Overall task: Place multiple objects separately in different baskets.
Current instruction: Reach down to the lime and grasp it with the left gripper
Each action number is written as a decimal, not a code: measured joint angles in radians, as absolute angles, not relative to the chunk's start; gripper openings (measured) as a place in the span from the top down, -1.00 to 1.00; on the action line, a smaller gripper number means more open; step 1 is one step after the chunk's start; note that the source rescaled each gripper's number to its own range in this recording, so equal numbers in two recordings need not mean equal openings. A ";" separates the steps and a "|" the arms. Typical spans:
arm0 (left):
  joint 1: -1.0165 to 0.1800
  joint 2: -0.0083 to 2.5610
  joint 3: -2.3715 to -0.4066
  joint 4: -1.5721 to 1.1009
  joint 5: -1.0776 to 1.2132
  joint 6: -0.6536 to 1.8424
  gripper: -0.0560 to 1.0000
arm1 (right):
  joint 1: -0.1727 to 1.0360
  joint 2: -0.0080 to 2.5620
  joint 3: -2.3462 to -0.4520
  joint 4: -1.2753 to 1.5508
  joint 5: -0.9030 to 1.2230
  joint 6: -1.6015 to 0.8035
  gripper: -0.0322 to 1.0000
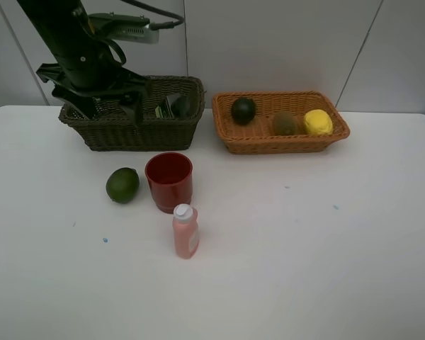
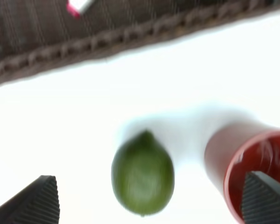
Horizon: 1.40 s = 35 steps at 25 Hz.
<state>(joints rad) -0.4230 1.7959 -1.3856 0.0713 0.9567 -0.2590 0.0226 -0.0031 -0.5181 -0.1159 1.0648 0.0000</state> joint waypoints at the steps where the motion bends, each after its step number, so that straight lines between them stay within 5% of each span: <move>1: -0.428 1.796 -1.386 0.072 0.971 -0.261 -1.00 | 0.023 -0.003 -0.518 -0.116 1.065 0.000 -0.98; 10: -0.433 1.796 -1.339 0.076 1.053 -0.306 -1.00 | 0.023 -0.003 -0.518 -0.116 1.065 0.000 -0.98; 19: -0.433 1.810 -1.114 0.068 0.779 -0.309 -1.00 | 0.023 -0.003 -0.518 -0.116 1.065 0.000 -0.98; 35: -0.433 1.952 -1.090 0.070 0.616 -0.308 -1.00 | 0.023 -0.003 -0.518 -0.116 1.065 0.000 -0.98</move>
